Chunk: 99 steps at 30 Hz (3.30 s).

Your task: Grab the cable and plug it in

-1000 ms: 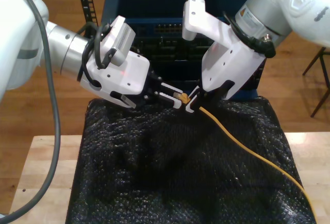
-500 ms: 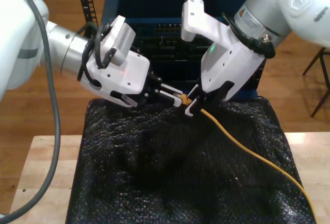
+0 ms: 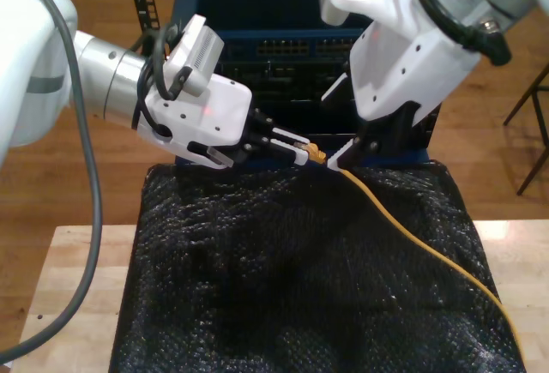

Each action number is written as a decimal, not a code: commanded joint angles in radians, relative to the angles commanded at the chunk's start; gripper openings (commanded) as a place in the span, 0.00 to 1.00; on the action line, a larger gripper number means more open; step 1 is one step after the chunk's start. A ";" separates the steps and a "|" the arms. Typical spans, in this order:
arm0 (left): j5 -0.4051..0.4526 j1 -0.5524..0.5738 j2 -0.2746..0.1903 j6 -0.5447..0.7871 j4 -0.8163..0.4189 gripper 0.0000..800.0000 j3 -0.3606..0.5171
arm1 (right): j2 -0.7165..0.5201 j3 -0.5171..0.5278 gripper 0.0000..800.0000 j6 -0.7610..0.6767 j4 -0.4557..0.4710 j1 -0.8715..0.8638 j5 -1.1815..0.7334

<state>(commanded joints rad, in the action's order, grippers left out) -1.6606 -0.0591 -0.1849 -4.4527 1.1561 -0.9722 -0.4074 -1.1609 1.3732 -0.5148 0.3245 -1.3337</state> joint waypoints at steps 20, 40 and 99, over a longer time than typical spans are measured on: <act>-0.296 -0.091 0.193 -0.167 0.172 0.00 -0.069 | -0.252 0.141 1.00 0.127 -0.003 0.028 0.198; -0.545 -0.147 0.282 -0.287 0.315 0.00 -0.100 | -0.327 0.299 0.99 0.242 0.003 0.249 0.572; -0.760 -0.143 0.315 -0.397 0.408 0.03 -0.086 | -0.368 0.396 0.57 0.275 0.005 0.356 0.779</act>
<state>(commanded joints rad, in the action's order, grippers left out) -2.4201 -0.2018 0.1297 -4.8501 1.5643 -1.0581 -0.7756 -0.7651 1.6479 -0.5102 0.6805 -0.5543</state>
